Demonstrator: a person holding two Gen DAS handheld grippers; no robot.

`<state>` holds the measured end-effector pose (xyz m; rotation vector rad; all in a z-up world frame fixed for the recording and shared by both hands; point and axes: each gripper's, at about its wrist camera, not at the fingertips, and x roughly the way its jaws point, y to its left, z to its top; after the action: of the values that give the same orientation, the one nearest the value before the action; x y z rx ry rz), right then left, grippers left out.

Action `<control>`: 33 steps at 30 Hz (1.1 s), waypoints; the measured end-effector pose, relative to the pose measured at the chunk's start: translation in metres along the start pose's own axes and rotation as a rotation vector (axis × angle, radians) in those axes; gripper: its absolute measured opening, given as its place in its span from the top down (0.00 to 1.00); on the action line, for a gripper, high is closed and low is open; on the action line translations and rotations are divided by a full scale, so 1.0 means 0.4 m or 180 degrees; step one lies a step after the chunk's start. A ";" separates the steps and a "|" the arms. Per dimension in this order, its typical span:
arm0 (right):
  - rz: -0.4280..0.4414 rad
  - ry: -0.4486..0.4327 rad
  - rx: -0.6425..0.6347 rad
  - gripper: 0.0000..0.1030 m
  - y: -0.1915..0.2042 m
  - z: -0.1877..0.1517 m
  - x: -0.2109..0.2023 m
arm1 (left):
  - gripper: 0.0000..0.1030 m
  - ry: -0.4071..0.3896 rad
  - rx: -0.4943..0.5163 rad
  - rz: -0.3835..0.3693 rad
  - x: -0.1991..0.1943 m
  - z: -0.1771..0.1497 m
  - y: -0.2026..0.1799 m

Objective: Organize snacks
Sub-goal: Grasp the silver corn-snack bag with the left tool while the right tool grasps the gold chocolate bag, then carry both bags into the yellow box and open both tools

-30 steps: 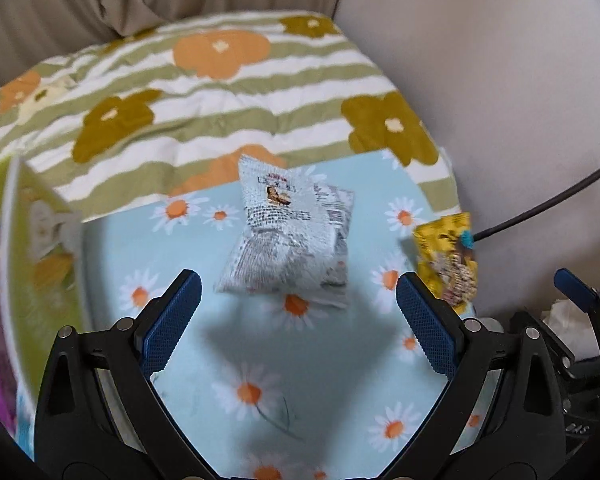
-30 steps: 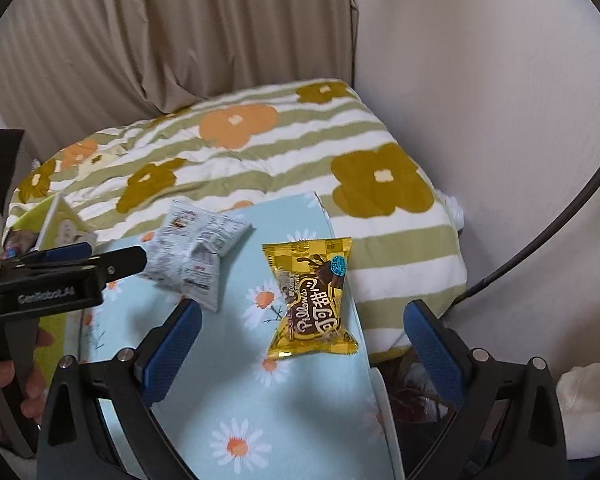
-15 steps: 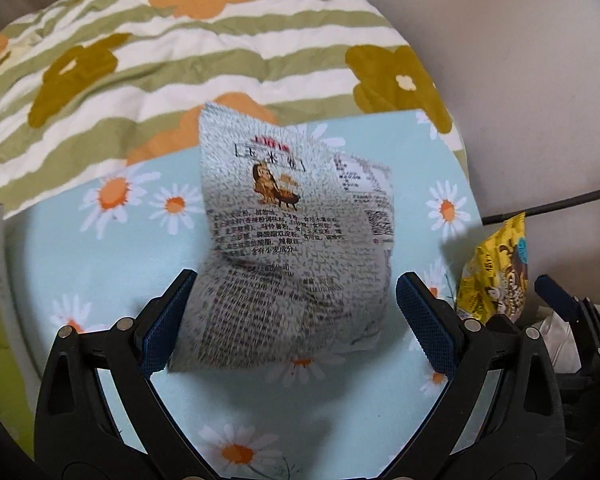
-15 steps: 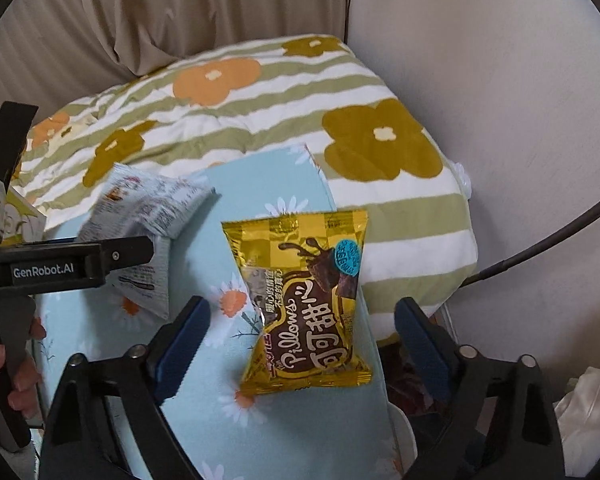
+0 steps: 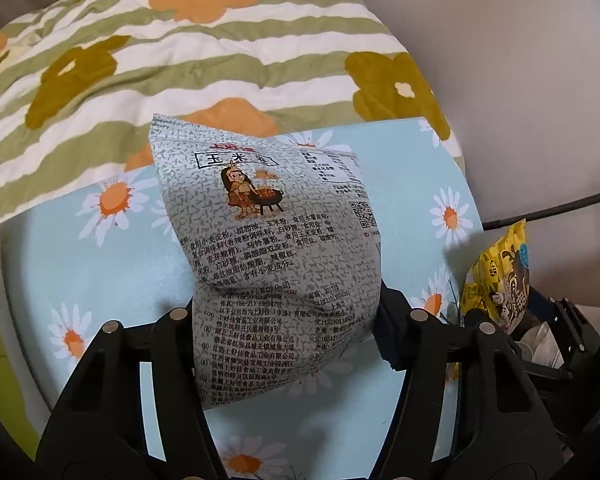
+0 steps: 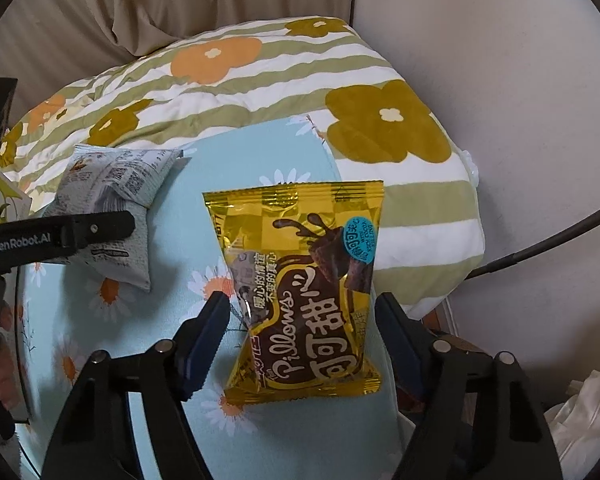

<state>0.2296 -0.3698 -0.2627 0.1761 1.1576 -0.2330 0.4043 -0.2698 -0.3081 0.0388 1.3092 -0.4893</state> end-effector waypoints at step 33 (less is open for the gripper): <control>0.0351 -0.0466 -0.0370 0.60 0.017 -0.069 -0.220 | 0.46 -0.0804 -0.0126 0.0175 -0.377 -0.243 -0.097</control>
<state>0.1733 -0.3483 -0.1927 0.1179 1.0095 -0.0795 0.2752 -0.2269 -0.1847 -0.0194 1.0669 -0.4071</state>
